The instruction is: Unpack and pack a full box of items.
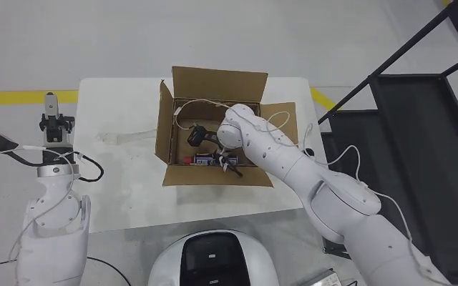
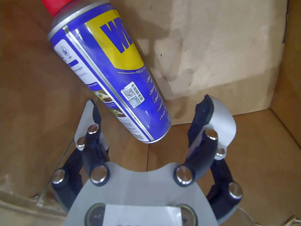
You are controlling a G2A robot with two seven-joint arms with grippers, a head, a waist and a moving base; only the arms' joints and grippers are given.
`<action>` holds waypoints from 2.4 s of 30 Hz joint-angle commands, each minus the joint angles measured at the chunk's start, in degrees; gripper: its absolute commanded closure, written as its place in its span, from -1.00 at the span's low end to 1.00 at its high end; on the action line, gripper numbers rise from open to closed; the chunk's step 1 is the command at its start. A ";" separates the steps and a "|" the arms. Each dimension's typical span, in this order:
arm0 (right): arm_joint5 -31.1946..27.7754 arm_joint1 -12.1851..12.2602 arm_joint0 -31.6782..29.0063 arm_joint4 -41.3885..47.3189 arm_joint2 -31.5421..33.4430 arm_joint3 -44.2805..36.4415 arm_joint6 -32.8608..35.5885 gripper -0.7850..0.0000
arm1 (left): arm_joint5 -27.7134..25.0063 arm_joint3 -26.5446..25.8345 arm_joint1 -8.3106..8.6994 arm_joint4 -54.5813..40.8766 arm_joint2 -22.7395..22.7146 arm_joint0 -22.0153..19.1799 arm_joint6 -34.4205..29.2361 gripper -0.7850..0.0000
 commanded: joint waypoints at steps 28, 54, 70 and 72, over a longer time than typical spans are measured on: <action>1.19 -5.10 2.77 -1.84 -1.54 12.32 -5.40 -0.87 | 0.00 0.00 0.00 0.00 0.00 0.00 0.00 -1.00; -3.38 -9.65 5.52 3.87 0.19 24.49 -5.83 1.00 | 0.00 0.00 0.00 0.00 0.00 0.00 0.00 -1.00; -7.02 -8.81 8.26 7.03 3.15 26.69 -4.49 1.00 | 0.00 0.00 0.00 0.00 0.00 0.00 0.00 -1.00; -7.59 -8.56 8.35 7.78 3.68 26.75 -4.21 1.00 | 0.00 0.00 0.00 0.00 0.00 0.00 0.00 -1.00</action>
